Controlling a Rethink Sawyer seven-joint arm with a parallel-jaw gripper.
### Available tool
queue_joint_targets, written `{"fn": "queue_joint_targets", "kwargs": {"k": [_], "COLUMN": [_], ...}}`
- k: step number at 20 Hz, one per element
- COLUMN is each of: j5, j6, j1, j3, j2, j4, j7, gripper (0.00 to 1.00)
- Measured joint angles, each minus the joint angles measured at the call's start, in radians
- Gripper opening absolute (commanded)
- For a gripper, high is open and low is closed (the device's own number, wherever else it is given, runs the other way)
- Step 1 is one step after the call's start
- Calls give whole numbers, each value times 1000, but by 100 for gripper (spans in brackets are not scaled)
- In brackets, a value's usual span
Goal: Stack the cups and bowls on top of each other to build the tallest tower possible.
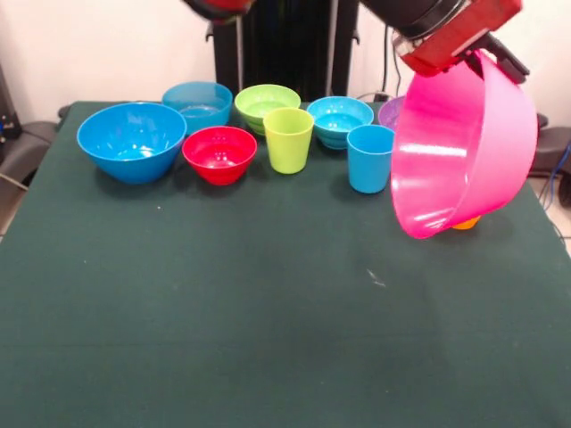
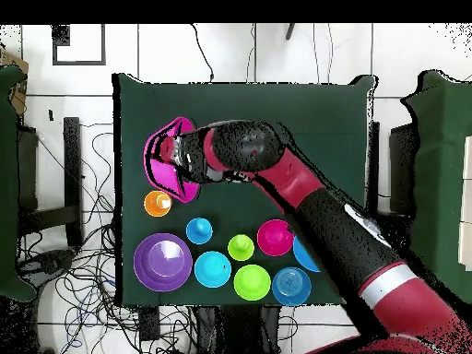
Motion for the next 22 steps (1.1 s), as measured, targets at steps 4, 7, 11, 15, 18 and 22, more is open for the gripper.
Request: {"fn": "queue_joint_targets", "kwargs": {"k": [4, 7, 11, 15, 18, 22], "j5": [1, 1, 0, -19, -55, -104], "j6": [0, 0, 10, 41, 99, 193], "j1": [-69, -101, -142, -162, -163, -166], "j3": [68, 103, 167, 226, 251, 269], "j2": [85, 133, 210, 285, 339, 394], "j4": [22, 33, 47, 49, 48, 42], "j7": [0, 0, 0, 0, 0, 0], "gripper": [0, 0, 0, 0, 0, 0]}}
